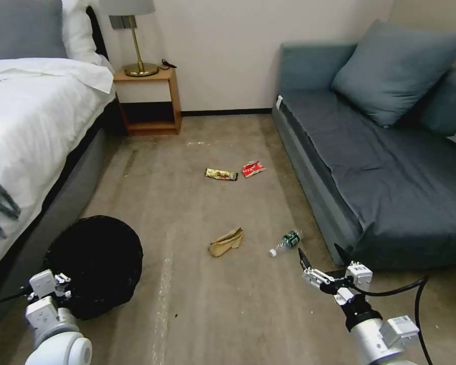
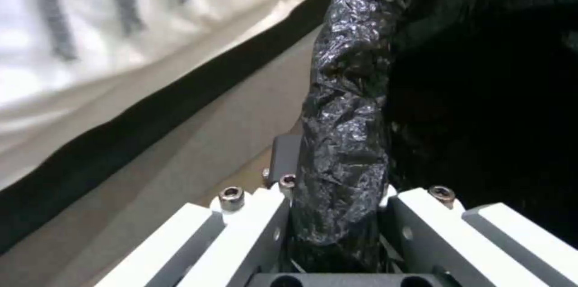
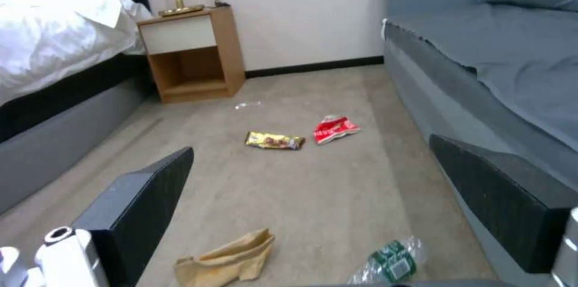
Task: Pick up the trash bin, then pick up the garbage on the floor and place it into the trash bin.
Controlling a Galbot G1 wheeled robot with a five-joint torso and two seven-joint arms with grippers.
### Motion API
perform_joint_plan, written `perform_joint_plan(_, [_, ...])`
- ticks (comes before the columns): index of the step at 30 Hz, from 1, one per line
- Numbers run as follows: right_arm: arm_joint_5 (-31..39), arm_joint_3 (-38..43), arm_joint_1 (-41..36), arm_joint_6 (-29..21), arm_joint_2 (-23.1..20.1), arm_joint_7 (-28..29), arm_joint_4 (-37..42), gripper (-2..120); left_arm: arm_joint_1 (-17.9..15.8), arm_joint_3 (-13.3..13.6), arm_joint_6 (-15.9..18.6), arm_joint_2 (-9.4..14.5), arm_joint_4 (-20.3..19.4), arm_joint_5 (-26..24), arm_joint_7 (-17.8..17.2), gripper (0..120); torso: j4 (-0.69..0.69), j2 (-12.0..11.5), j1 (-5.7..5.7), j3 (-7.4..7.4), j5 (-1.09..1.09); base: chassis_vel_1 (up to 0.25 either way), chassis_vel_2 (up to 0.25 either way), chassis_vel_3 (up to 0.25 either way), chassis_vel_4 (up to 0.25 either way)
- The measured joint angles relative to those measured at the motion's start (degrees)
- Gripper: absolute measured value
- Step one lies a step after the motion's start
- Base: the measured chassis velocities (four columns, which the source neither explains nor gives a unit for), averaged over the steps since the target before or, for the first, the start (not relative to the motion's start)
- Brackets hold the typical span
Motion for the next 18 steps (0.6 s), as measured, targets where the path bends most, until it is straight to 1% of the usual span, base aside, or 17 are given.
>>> perform_joint_plan(12, [-0.32, -0.02, 0.06, 0.14, 0.02, -0.32, -0.29, 100, 0.14, 0.07, -0.25, 0.21, 0.19, -0.82, 0.02, 3, 0.00, 0.00, 0.00, 0.00, 0.00, -0.100, 0.120, 0.106, -0.113])
perform_joint_plan(18, [-0.41, -0.11, 0.17, 0.41, 0.09, -0.37, -0.84, 100, 0.15, 0.36, -0.21, 0.05, 0.24, -0.81, 0.05, 3, 0.00, 0.00, 0.00, 0.00, -0.01, -0.123, 0.105, 0.109, -0.104])
